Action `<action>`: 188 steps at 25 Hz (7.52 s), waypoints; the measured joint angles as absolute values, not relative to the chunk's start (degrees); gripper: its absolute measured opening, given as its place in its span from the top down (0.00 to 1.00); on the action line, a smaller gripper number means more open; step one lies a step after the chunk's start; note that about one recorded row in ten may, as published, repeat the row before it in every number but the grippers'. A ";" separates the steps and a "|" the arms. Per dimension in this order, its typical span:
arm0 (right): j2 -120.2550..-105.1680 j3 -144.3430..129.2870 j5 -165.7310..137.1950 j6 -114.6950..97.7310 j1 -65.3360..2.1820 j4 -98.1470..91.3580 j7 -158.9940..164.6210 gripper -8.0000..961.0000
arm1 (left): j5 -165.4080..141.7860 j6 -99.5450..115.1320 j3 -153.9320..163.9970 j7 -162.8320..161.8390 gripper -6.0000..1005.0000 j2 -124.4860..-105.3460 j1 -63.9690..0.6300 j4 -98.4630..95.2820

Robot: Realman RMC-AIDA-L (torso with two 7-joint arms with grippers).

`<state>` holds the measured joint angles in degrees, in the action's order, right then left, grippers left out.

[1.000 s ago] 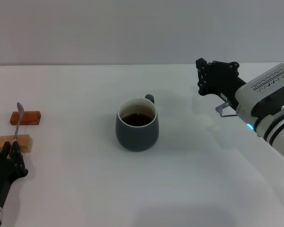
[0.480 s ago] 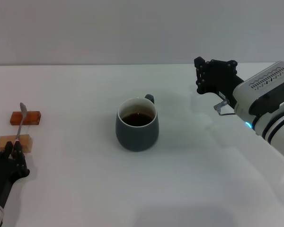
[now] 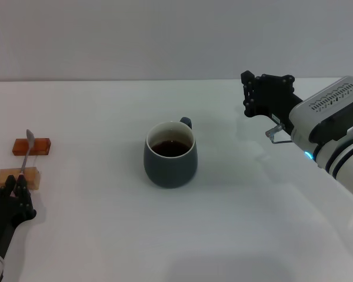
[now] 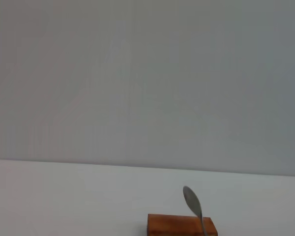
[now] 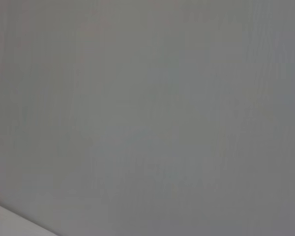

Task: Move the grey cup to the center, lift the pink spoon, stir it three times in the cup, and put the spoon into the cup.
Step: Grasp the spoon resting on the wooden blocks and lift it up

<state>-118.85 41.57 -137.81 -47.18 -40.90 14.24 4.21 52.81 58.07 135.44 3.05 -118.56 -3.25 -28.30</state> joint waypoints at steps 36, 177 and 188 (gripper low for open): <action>-118.91 41.57 -137.81 -47.11 -41.42 13.80 4.22 0.99 | 52.65 58.07 135.44 1.58 0.74 -118.57 -3.68 -27.69; -119.00 41.40 -138.60 -47.11 -41.39 14.59 4.21 0.99 | 53.07 57.65 136.31 0.98 0.85 -118.03 -2.18 -29.91; -119.00 41.40 -138.60 -47.11 -41.14 14.68 4.21 0.99 | 52.89 57.91 136.04 1.06 0.85 -117.83 -1.40 -32.03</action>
